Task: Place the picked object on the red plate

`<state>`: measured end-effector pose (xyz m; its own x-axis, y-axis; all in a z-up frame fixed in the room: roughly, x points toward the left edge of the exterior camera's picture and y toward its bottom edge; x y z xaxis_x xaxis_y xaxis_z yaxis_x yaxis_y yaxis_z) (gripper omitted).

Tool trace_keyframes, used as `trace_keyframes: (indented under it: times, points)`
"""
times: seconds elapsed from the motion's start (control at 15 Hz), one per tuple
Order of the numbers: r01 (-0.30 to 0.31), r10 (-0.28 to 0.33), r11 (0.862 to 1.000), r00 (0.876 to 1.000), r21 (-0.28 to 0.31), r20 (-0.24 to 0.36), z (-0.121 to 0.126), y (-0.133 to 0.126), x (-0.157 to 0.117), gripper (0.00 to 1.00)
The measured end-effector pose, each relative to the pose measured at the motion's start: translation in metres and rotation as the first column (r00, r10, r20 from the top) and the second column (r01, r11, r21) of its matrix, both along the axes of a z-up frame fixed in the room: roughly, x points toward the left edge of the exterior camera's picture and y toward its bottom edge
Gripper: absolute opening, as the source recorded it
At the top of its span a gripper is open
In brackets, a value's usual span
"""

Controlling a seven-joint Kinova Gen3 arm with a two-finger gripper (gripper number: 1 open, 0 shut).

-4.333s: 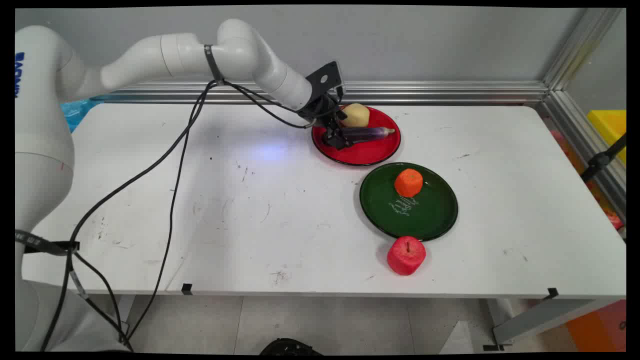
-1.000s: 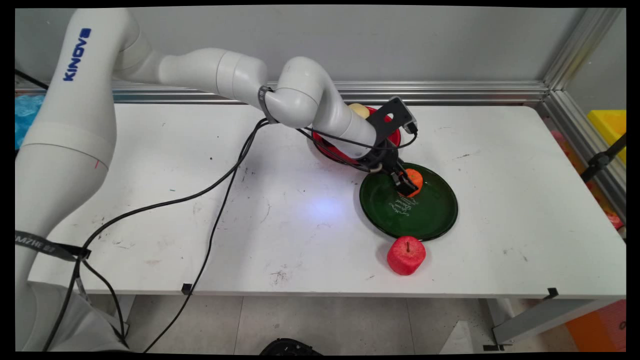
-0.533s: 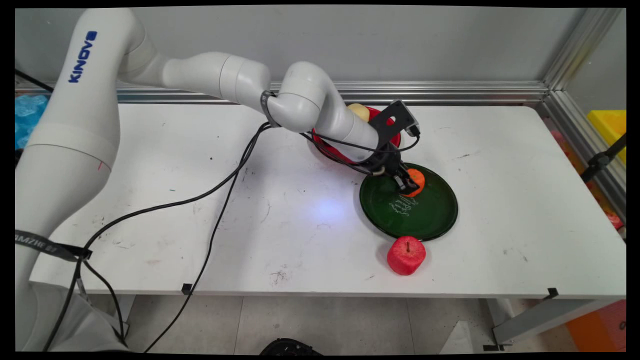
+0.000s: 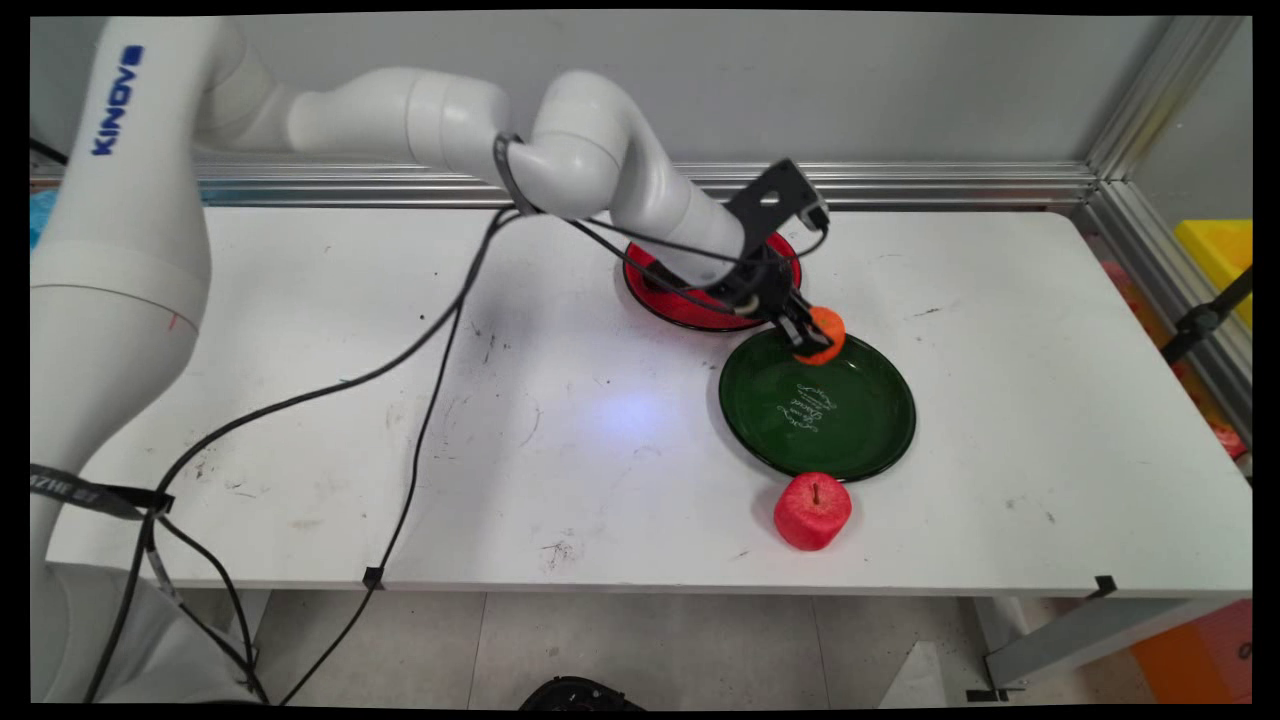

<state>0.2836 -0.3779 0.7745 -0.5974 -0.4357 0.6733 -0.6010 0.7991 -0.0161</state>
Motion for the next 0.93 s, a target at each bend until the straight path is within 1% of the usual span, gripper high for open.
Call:
trace_keyframes:
  times: [0.13, 0.27, 0.47, 0.67, 0.93]
  points:
    - [0.010, -0.010, 1.000, 1.000, -0.012, 0.014, 0.010, -0.003, 0.012, 0.00]
    - [0.023, -0.022, 0.999, 0.999, -0.024, 0.035, 0.018, -0.006, 0.030, 0.00]
    - [0.038, -0.036, 0.999, 0.997, -0.037, 0.062, 0.024, -0.010, 0.054, 0.00]
    - [0.053, -0.049, 0.997, 0.996, -0.051, 0.080, 0.025, -0.017, 0.076, 0.00]
    - [0.065, -0.060, 0.996, 0.995, -0.064, 0.083, 0.018, -0.027, 0.091, 0.00]
